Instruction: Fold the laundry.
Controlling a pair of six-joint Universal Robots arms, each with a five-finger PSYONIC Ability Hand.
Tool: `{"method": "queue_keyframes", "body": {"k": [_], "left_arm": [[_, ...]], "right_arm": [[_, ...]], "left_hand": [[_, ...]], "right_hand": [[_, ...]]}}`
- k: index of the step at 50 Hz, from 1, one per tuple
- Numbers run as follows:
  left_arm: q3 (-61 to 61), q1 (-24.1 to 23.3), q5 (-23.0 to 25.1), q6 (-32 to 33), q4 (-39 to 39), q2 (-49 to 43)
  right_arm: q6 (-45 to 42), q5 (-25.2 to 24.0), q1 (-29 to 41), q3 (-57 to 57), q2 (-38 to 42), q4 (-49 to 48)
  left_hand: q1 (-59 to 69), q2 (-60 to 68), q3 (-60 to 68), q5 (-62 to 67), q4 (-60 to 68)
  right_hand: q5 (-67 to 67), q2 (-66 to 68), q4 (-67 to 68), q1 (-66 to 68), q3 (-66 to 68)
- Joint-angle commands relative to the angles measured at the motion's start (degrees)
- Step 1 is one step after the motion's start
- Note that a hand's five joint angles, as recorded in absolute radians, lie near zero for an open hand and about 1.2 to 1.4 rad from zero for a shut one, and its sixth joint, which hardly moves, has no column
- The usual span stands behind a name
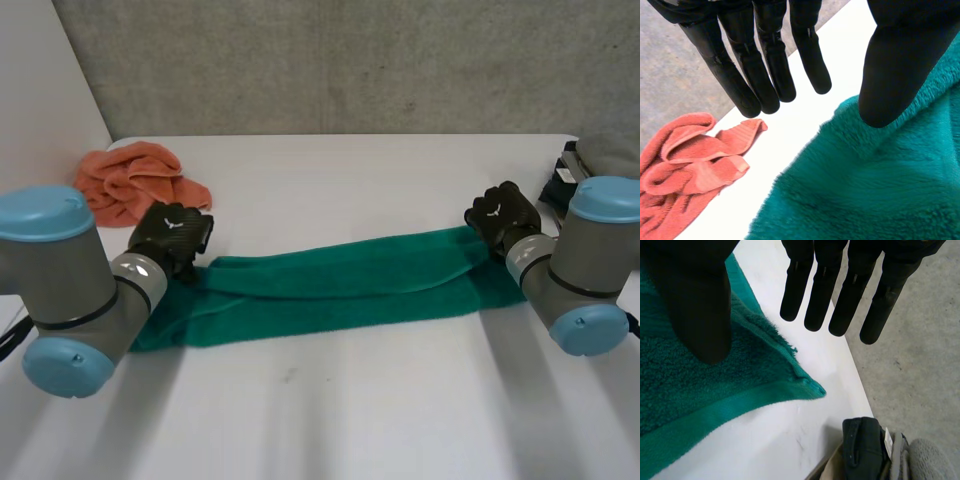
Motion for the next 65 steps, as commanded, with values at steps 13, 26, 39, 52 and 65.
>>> {"method": "queue_keyframes", "body": {"k": [13, 26, 39, 52, 65], "left_arm": [[2.63, 0.74, -0.43, 2.09, -0.83, -4.8], [16.14, 1.44, -3.23, 7.37, -1.36, -12.63], [30.32, 0.65, -6.15, -2.64, 19.56, 1.34], [18.57, 3.2, -1.4, -11.52, 9.91, 3.73], [2.37, 5.49, 6.07, -11.36, 7.62, -8.4]], "right_arm": [[-1.77, -3.42, -0.55, -7.61, 7.74, -2.95], [1.29, -8.52, -1.08, -19.8, 11.78, -1.71], [19.04, 3.61, 0.41, -43.56, 3.53, -20.18], [25.99, -2.7, -1.34, -22.42, -7.28, -4.45], [21.17, -5.88, -2.49, 0.12, -2.46, -0.67]], "left_hand": [[-1.91, -3.09, -3.39, -3.33, -3.27], [33.57, 32.39, 32.09, 32.16, 32.21], [33.57, 32.39, 32.09, 32.16, 32.21], [33.57, 32.39, 32.09, 32.16, 32.21], [13.82, 12.64, 12.34, 12.41, 12.46]], "right_hand": [[8.91, 6.76, 7.89, 7.47, 7.56], [42.61, 40.45, 41.58, 41.16, 41.25], [42.61, 40.45, 41.58, 41.16, 41.25], [42.61, 40.45, 41.58, 41.16, 41.25], [42.61, 40.45, 41.58, 41.16, 41.25]]}}
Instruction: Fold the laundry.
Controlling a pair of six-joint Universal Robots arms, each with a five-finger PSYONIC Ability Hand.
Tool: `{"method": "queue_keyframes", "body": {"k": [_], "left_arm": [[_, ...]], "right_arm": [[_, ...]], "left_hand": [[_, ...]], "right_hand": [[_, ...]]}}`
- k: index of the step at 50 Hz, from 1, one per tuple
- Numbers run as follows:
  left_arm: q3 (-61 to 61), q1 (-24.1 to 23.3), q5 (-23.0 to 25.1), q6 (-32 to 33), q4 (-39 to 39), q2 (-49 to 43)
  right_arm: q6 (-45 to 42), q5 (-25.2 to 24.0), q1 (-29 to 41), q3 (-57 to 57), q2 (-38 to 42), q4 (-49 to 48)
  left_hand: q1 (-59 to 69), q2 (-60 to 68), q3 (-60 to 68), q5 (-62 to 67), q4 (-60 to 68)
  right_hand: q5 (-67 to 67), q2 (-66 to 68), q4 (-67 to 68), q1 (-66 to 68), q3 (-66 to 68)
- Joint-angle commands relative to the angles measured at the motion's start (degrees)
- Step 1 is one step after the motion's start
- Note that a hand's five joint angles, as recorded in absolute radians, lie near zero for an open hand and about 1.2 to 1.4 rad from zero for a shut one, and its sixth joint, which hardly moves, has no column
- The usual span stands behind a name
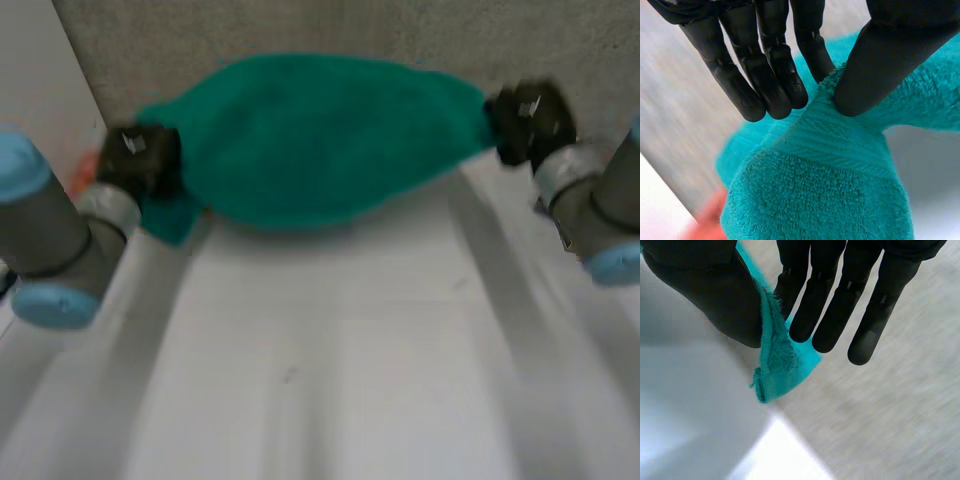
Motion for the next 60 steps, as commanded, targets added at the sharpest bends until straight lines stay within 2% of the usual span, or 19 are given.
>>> {"method": "queue_keyframes", "body": {"k": [1, 4, 5, 8, 18, 20, 21, 24, 28, 33, 39, 42, 52, 54, 60], "left_arm": [[-4.21, 1.6, 3.39, 2.02, -2.28, -8.16], [-3.77, 1.95, 3.3, 2.99, -5.45, -7.12], [-3.59, 2.04, 3.56, 3.08, -7.64, -5.46], [-4.03, 2.13, 3.3, 2.99, -10.2, -0.55], [-13.5, 3.62, 4.7, 3.6, -11.0, 10.81], [-15.45, 4.32, 5.67, 4.39, -11.09, 11.87], [-17.46, 5.28, 6.98, 5.36, -11.0, 12.57], [-20.19, 7.04, 10.66, 7.38, -11.26, 13.19], [-21.96, 8.36, 13.92, 10.45, -11.17, 12.06], [-21.26, 9.25, 14.46, 14.5, -12.14, 8.71], [-18.37, 9.16, 14.11, 18.28, -12.32, 4.94], [-16.95, 8.9, 13.76, 19.25, -12.14, 3.35], [-8.34, 7.75, 10.07, 25.14, -12.32, -3.41], [-6.67, 7.75, 9.98, 26.54, -12.4, -4.82], [-2.89, 7.4, 10.16, 29.53, -12.76, -7.9]], "right_arm": [[-6.14, 0.81, -0.82, 7.05, 5.78, 3.1], [-7.74, 1.86, -1.09, 7.23, 6.49, 5.3], [-8.01, 2.56, -1.17, 7.31, 6.41, 6.61], [-7.14, 3.53, -1.26, 7.49, 5.27, 8.46], [-5.46, 4.15, -1.35, 9.95, 3.59, 8.38], [-5.55, 4.24, -1.35, 9.86, 3.59, 8.38], [-5.72, 4.24, -1.44, 9.86, 3.68, 8.38], [-6.16, 4.24, -1.53, 9.69, 3.68, 8.38], [-6.43, 4.24, -1.35, 9.69, 3.77, 8.38], [-6.43, 4.24, -1.18, 9.78, 3.94, 8.38], [-6.51, 4.24, -1.26, 9.95, 3.86, 8.38], [-6.51, 4.24, -1.35, 9.95, 3.77, 8.38], [-6.51, 4.24, -1.61, 10.13, 3.59, 8.38], [-6.51, 4.24, -1.7, 10.13, 3.68, 8.38], [-6.51, 4.24, -1.79, 9.95, 3.95, 8.38]], "left_hand": [[-19.72, -22.06, -21.71, -19.75, -22.0], [-35.45, -37.79, -37.45, -35.48, -37.73], [-45.83, -48.17, -47.82, -45.86, -48.1], [-56.24, -58.58, -58.23, -56.27, -58.51], [-55.39, -57.73, -57.39, -55.42, -57.67], [-47.82, -50.16, -49.81, -47.85, -50.1], [-38.79, -41.13, -40.78, -38.82, -41.07], [-23.8, -26.14, -25.79, -23.83, -26.07], [-18.19, -20.53, -20.18, -18.22, -20.46], [-19.35, -21.69, -21.34, -19.38, -21.62], [-32.95, -35.29, -34.95, -32.98, -35.23], [-35.0, -37.33, -36.99, -35.02, -37.27], [-31.64, -33.98, -33.64, -31.67, -33.92], [-26.26, -28.6, -28.26, -26.29, -28.54], [-23.4, -25.74, -25.39, -23.43, -25.67]], "right_hand": [[12.9, 12.51, 11.59, 14.75, 12.0], [12.9, 12.51, 11.59, 14.75, 12.0], [12.9, 12.51, 11.59, 14.75, 12.0], [12.9, 12.51, 11.59, 14.75, 12.0], [12.9, 12.51, 11.59, 14.75, 12.0], [12.9, 12.51, 11.59, 14.75, 12.0], [12.9, 12.51, 11.59, 14.75, 12.0], [12.9, 12.51, 11.59, 14.75, 12.0], [12.9, 12.51, 11.59, 14.75, 12.0], [12.9, 12.51, 11.59, 14.75, 12.0], [12.9, 12.51, 11.59, 14.75, 12.0], [12.9, 12.51, 11.59, 14.75, 12.0], [12.9, 12.51, 11.59, 14.75, 12.0], [12.9, 12.51, 11.59, 14.75, 12.0], [12.9, 12.51, 11.59, 14.75, 12.0]]}}
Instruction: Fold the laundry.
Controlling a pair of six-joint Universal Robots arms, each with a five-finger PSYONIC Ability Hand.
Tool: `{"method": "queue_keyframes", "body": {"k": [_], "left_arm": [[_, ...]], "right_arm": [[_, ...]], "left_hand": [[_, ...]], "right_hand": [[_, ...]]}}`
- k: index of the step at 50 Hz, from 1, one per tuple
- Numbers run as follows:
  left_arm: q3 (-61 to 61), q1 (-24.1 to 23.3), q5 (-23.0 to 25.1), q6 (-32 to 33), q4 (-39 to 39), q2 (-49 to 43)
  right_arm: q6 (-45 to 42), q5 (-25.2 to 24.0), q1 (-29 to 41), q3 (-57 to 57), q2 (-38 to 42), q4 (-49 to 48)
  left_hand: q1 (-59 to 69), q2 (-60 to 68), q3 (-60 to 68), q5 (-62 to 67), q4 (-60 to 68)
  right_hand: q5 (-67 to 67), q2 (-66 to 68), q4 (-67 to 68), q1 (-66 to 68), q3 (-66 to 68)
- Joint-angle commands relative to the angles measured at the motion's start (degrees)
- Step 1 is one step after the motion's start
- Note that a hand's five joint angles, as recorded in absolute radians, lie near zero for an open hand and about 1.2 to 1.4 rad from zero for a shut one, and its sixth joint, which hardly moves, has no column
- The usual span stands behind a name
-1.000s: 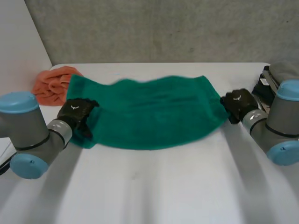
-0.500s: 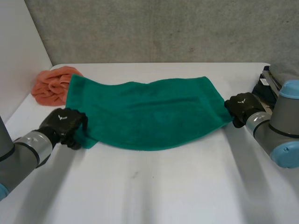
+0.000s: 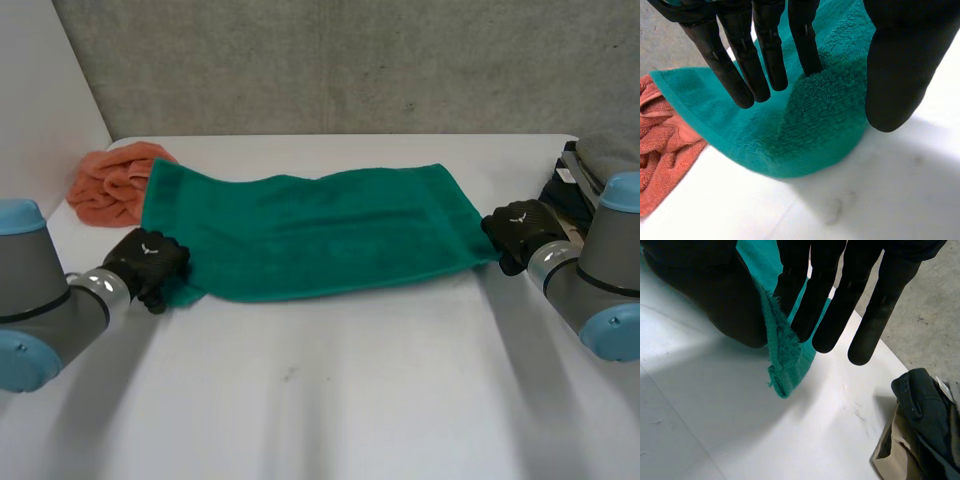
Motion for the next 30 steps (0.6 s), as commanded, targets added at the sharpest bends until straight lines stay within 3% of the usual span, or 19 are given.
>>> {"method": "queue_keyframes", "body": {"k": [1, 5, 9, 16, 19, 24, 30], "left_arm": [[4.22, -0.37, 0.08, 3.3, -0.44, -3.46], [5.71, -0.72, 0.34, 4.88, -0.79, -4.7], [5.72, -1.25, -0.1, 5.76, -0.88, -4.0], [0.72, -1.34, -0.45, 2.51, -3.33, 5.05], [-3.94, -0.02, 1.22, -1.18, -7.29, 11.02], [-11.58, 4.36, 6.56, -4.96, -15.44, 20.15], [-14.41, 7.71, 10.09, 0.21, -32.58, 20.8]], "right_arm": [[0.0, 0.0, -0.13, -0.16, 0.25, 0.0], [0.0, 0.0, -0.13, -0.25, 0.16, 0.17], [0.0, 0.09, -0.22, -0.34, -0.19, 0.35], [-1.14, 0.88, -0.92, 0.01, -2.99, 4.47], [-4.91, 0.35, -2.15, 0.8, -6.24, 12.37], [-20.25, -0.62, -6.71, 3.87, -12.39, 32.02], [-39.71, 0.35, -11.46, 8.89, -16.27, 52.37]], "left_hand": [[8.26, 8.95, 8.96, 8.75, 8.64], [19.84, 20.53, 20.54, 20.33, 20.22], [44.05, 44.74, 44.75, 44.55, 44.43], [44.08, 44.77, 44.78, 44.58, 44.46], [44.08, 44.77, 44.78, 44.58, 44.46], [44.08, 44.77, 44.78, 44.58, 44.46], [44.08, 44.77, 44.78, 44.58, 44.46]], "right_hand": [[12.89, 12.51, 11.59, 14.75, 12.0], [12.89, 12.51, 11.59, 14.75, 12.0], [12.89, 12.51, 11.59, 14.75, 12.0], [12.89, 12.51, 11.59, 14.75, 12.0], [12.89, 12.51, 11.59, 14.75, 12.0], [12.89, 12.51, 11.59, 14.75, 12.0], [12.89, 12.51, 11.59, 14.75, 12.0]]}}
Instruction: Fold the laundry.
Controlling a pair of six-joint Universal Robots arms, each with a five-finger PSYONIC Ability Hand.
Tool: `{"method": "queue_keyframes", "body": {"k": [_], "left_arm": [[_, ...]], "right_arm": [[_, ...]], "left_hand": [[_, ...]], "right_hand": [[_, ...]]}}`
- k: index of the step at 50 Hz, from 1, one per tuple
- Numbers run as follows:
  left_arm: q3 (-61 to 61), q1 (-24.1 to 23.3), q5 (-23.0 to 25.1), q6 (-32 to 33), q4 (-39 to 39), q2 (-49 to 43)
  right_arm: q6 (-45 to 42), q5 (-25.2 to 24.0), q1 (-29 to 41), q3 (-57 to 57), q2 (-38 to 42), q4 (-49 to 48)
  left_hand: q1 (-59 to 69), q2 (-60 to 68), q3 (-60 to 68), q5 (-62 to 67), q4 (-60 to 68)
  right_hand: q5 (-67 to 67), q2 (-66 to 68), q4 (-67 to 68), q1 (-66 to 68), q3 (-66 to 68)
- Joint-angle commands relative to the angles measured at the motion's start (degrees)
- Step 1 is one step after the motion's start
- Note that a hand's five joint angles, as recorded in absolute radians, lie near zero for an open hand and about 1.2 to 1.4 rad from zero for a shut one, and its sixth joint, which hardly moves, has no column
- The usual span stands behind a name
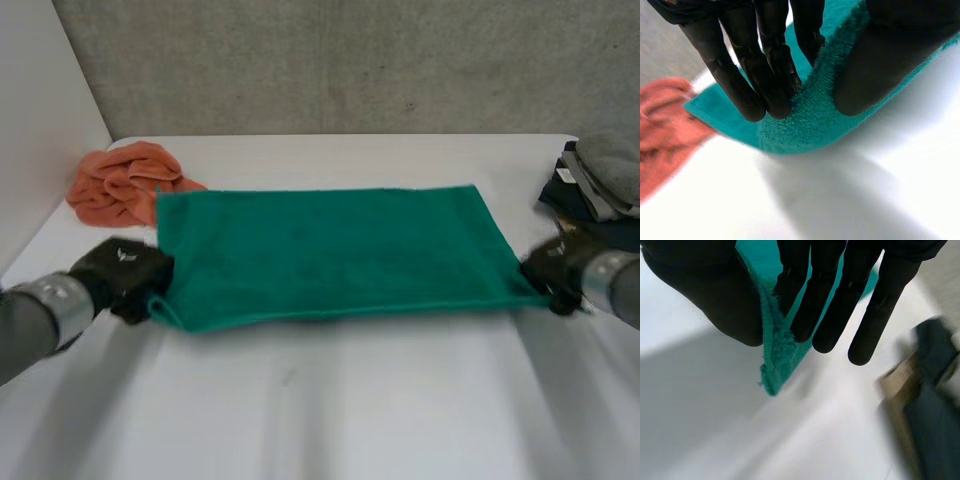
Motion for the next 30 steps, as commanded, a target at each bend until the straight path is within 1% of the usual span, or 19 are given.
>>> {"method": "queue_keyframes", "body": {"k": [1, 3, 4, 5, 6, 8, 9, 10, 12, 13, 16, 17, 20, 21, 24, 30], "left_arm": [[-3.83, 4.39, 4.91, 4.99, -18.74, 1.89], [-2.52, 4.83, 5.26, 7.27, -22.94, 0.4], [-1.73, 4.74, 5.26, 7.89, -23.49, -0.31], [-0.85, 4.57, 5.26, 8.25, -23.5, -1.01], [1.16, 3.87, 5.26, 7.82, -22.97, -2.5], [3.19, 2.9, 5.18, 6.33, -22.18, -4.0], [4.42, 2.46, 5.18, 5.27, -21.57, -4.7], [6.87, 1.33, 4.91, 2.39, -19.82, -6.19], [9.17, 0.44, 4.47, -0.17, -17.97, -7.78], [11.62, -0.43, 3.86, -2.62, -15.61, -9.35], [15.15, -1.76, 2.28, -6.06, -12.26, -11.64], [17.33, -2.54, 1.06, -7.64, -10.16, -12.96], [20.77, -3.51, -0.8, -9.32, -6.81, -15.33], [23.05, -4.13, -2.11, -9.93, -4.71, -17.17], [27.53, -5.44, -4.31, -10.38, -1.54, -20.86], [35.19, -7.03, -7.04, -10.38, -1.44, -26.93]], "right_arm": [[-22.64, 0.86, -5.57, 5.44, -5.08, 23.34], [-21.25, 0.95, -5.13, 5.35, -5.17, 21.34], [-20.28, 0.95, -4.87, 5.09, -5.08, 20.27], [-19.31, 0.95, -4.6, 4.74, -5.0, 19.13], [-16.87, 0.95, -3.82, 3.87, -4.3, 15.99], [-15.53, 0.95, -3.2, 3.16, -3.59, 14.04], [-14.66, 0.95, -2.67, 2.63, -3.15, 12.54], [-12.99, 0.95, -1.62, 1.5, -2.1, 9.75], [-11.32, 1.03, -0.83, 0.44, -0.87, 6.92], [-9.48, 1.12, -0.13, -0.88, 0.35, 4.03], [-6.66, 1.21, 0.67, -2.64, 2.12, -0.64], [-5.08, 1.21, 1.19, -3.69, 3.17, -3.53], [-3.23, 1.21, 1.81, -5.54, 5.19, -8.2], [-2.26, 1.47, 2.08, -6.76, 6.51, -11.17], [-1.2, 1.56, 2.87, -9.14, 9.06, -16.45], [-0.76, 2.0, 3.84, -14.33, 13.98, -23.94]], "left_hand": [[14.8, 11.99, 12.06, 13.52, 11.74], [14.8, 11.99, 12.06, 13.52, 11.74], [14.8, 11.99, 12.06, 13.52, 11.74], [14.8, 11.99, 12.06, 13.52, 11.74], [14.8, 11.99, 12.06, 13.52, 11.74], [14.8, 11.99, 12.06, 13.52, 11.74], [14.8, 11.99, 12.06, 13.52, 11.74], [14.8, 11.99, 12.06, 13.52, 11.74], [14.8, 11.99, 12.06, 13.52, 11.74], [14.8, 11.99, 12.06, 13.52, 11.74], [14.8, 11.99, 12.06, 13.52, 11.74], [14.8, 11.99, 12.06, 13.52, 11.74], [14.8, 11.99, 12.06, 13.52, 11.74], [14.8, 11.99, 12.06, 13.52, 11.74], [14.8, 11.99, 12.06, 13.52, 11.74], [14.8, 11.99, 12.06, 13.52, 11.74]], "right_hand": [[12.89, 12.51, 11.59, 14.75, 12.0], [12.89, 12.51, 11.59, 14.75, 12.0], [12.89, 12.51, 11.59, 14.75, 12.0], [12.89, 12.51, 11.59, 14.75, 12.0], [12.89, 12.51, 11.59, 14.75, 12.0], [12.89, 12.51, 11.59, 14.75, 12.0], [12.89, 12.51, 11.59, 14.75, 12.0], [12.89, 12.51, 11.59, 14.75, 12.0], [12.89, 12.51, 11.59, 14.75, 12.0], [12.89, 12.51, 11.59, 14.75, 12.0], [12.89, 12.51, 11.59, 14.75, 12.0], [12.89, 12.51, 11.59, 14.75, 12.0], [12.89, 12.51, 11.59, 14.75, 12.0], [12.89, 12.51, 11.59, 14.75, 12.0], [12.89, 12.51, 11.59, 14.75, 12.0], [12.89, 12.51, 11.59, 14.75, 12.0]]}}
